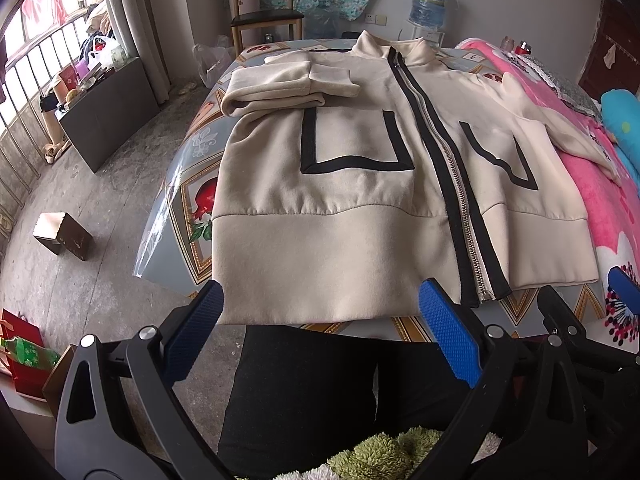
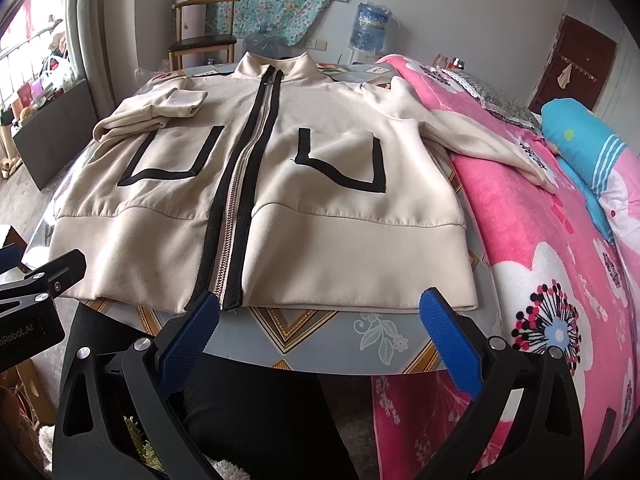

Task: Fold large clothes

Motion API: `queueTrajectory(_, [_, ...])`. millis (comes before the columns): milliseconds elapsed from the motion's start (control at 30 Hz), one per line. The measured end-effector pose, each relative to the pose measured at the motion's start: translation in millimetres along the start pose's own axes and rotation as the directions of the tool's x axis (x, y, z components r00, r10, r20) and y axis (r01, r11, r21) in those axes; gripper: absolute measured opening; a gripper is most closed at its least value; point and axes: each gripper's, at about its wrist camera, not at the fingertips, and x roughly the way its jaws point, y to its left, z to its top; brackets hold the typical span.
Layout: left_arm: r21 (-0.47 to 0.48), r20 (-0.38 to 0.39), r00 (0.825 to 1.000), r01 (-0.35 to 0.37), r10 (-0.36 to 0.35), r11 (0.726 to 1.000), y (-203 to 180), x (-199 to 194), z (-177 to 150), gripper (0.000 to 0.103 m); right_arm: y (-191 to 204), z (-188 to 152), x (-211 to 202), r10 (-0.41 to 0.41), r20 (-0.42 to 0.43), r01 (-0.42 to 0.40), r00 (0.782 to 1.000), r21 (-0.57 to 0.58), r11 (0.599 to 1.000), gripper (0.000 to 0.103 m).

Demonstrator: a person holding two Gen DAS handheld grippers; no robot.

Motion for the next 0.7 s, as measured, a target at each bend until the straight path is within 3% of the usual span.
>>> queueTrajectory(267, [0.003,0.010,1.000,-0.002,0.002,1.000,1,-1,4,0.095,4,9,5,-0.016,0.014,0.016,1.000,-0.019,1.000,0.098])
queueTrajectory(433, [0.042,0.046,0.998,-0.047,0.045,0.998,2,6,25,0.095,7,34,11,-0.018,0.063,0.021,0.998,-0.053,0.998,0.098])
queueTrajectory(600, [0.040,0.071,0.995,-0.076,0.073,0.996,21,21,62,0.095,8,88,18,0.119,0.117,-0.108,0.986,-0.102,0.989,0.098])
queueTrajectory(700, [0.022,0.096,0.991,-0.095,0.092,0.995,36,34,85,0.095,8,132,32,0.297,0.099,-0.288,0.950,-0.095,0.953,0.098])
